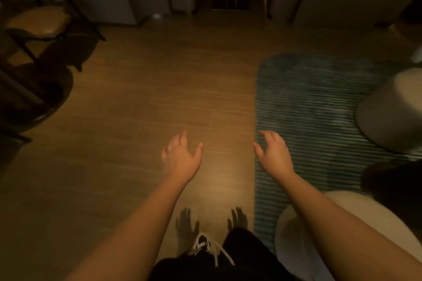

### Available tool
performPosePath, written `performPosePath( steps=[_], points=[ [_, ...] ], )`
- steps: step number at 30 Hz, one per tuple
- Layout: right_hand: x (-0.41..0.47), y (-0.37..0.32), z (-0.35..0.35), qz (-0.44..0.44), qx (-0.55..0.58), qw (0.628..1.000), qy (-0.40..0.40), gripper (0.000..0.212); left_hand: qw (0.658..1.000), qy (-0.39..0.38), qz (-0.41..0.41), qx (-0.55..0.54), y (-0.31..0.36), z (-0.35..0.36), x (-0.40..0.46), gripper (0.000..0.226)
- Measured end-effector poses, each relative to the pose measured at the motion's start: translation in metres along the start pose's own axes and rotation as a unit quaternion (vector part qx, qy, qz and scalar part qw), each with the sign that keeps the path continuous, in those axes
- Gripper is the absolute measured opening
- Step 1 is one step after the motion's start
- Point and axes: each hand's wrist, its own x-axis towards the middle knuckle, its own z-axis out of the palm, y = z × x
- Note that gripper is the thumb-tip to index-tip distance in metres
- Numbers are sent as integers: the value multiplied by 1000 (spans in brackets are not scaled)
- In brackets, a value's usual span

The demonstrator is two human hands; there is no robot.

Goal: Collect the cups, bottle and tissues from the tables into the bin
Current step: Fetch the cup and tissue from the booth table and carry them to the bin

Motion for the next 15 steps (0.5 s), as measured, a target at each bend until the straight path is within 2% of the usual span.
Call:
performPosePath(
  steps=[7,11,15],
  points=[
    [194,-4,24,47,13,999,9,43,999,-36,35,-15,35,-2,201,68],
    [343,1,32,62,26,997,25,42,1000,-20,15,-6,59,10,347,68],
    [501,-4,19,53,19,998,4,42,1000,-26,-10,-6,100,5,500,68]
  ],
)
